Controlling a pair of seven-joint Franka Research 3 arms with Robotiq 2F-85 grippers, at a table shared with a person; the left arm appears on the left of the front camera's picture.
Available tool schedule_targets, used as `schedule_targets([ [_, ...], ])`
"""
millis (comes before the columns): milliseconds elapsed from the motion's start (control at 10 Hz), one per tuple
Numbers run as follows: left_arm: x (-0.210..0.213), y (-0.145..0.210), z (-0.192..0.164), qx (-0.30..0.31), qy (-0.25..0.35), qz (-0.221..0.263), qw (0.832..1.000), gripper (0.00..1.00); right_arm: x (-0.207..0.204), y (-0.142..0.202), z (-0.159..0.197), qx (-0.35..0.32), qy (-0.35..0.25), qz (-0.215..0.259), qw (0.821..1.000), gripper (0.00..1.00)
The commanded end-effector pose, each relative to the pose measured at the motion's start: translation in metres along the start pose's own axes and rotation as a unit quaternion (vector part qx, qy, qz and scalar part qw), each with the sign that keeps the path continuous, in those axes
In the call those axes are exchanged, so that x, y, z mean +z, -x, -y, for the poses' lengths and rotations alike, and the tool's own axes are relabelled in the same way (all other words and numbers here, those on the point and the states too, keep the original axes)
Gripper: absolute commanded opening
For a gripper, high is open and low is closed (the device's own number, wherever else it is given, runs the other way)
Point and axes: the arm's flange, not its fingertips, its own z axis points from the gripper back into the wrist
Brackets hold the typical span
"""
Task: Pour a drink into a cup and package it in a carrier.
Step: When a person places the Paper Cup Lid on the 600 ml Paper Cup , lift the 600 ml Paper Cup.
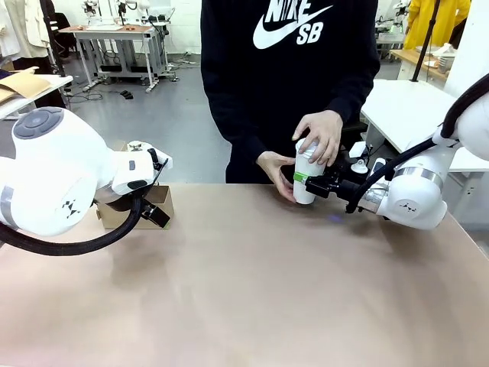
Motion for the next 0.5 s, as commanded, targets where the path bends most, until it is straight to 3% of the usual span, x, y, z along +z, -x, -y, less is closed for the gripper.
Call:
schedule_targets([
  [0,0.0003,0.0001,-0.0005,0.001,0.001,0.001,1.0,1.0,-0.0029,-0.004,-0.0008,0.0,0.005,0.008,1.0,0.81],
  [400,0.0003,0.0001,-0.0005,0.001,0.001,0.001,1.0,1.0,-0.0029,-0.004,-0.0008,0.0,0.005,0.008,1.0,0.81],
])
